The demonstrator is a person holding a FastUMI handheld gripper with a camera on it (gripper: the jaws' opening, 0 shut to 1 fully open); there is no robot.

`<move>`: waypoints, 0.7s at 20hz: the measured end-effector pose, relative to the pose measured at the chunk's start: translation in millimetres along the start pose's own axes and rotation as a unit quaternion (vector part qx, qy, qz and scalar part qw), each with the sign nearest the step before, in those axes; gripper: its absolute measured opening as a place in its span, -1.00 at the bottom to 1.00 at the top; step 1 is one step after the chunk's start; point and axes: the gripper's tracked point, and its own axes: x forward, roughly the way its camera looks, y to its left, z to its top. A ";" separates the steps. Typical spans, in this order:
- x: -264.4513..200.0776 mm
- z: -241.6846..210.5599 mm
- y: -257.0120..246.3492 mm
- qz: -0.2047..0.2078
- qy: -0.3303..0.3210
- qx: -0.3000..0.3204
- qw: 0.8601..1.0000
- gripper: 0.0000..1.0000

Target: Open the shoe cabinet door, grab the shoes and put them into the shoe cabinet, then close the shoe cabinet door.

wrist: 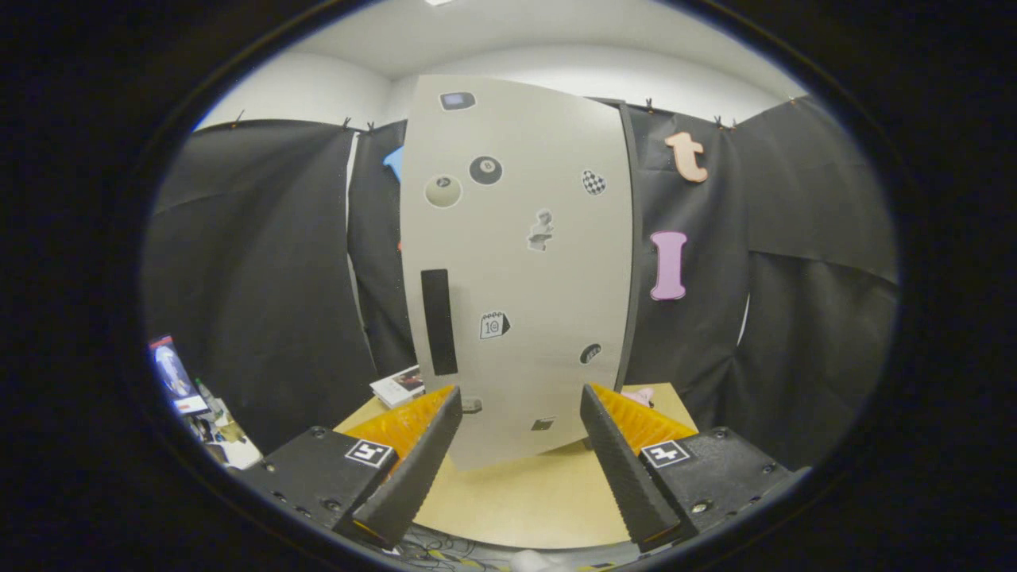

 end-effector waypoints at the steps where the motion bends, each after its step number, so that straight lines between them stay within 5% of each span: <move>1: -6.3 2.1 3.8 -0.002 -0.004 -0.001 1.000 0.97; 14: -93.2 1.9 2.4 -0.094 -0.039 -0.005 0.995 0.98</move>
